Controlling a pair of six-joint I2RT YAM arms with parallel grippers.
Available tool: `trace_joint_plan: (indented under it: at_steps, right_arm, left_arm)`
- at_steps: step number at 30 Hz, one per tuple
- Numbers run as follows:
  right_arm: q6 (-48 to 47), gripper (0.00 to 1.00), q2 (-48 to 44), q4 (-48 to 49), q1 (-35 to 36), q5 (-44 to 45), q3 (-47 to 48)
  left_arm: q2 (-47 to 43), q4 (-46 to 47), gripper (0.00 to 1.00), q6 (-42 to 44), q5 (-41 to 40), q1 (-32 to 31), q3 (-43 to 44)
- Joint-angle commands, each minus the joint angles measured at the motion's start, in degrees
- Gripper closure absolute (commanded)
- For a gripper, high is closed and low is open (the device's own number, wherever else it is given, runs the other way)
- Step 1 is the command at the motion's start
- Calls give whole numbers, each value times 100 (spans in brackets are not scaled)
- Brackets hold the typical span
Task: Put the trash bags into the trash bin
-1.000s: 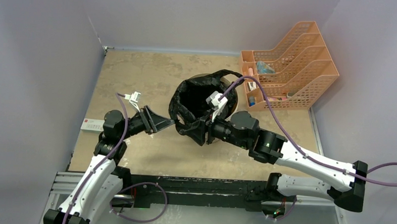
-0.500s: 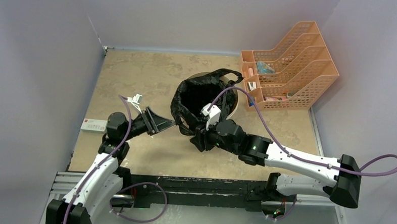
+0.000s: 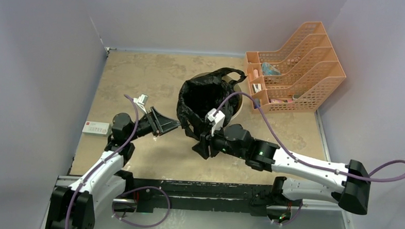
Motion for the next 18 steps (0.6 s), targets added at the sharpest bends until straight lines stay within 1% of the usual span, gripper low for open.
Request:
trace_joint_plan:
  at_steps: [1,3,5,8,9,10,11,13,14,15,16,17,18]
  right_arm:
    - [-245,45,-751,460,3,-1338,154]
    - [-290,43,-1061,653,3,-1786,239]
    - [-347,41,-1431,784,2,-1919,383]
    - [-561,40,-1813,609,3,-1386,717]
    - [-557,39,-1914,564,-2,-939,836]
    - [-508,32,-1975,486,-6,-179,970]
    - [-357,25,-1981,324,-6,854,1142]
    - [-317,16,-1818,-73,-14,2682,1537]
    - [-248,13,-1688,-290,-55,3444,1753]
    - [-146,10,-1537,-602,-169,3976,1945]
    - [-13,8,-1409,-878,-505,4146,2128]
    - [187,7,-1292,-1170,-933,3876,2295]
    - [362,7,-1222,-1296,-1533,3419,2412]
  left_arm:
    - [233,486,39,90,157,-51,191]
    - [371,281,39,286,164,-122,364]
    - [478,74,39,432,111,-184,488]
    - [503,79,38,487,9,-286,464]
    - [499,83,39,519,-49,-320,452]
    - [493,73,39,543,-142,-356,429]
    - [489,64,38,555,-168,-373,410]
    - [488,60,39,557,-170,-391,372]
    - [484,47,39,564,-162,-393,363]
    - [476,35,39,565,-165,-401,346]
    - [467,22,39,565,-161,-402,325]
    - [458,9,38,565,-159,-402,318]
    - [440,-13,38,565,-152,-402,317]
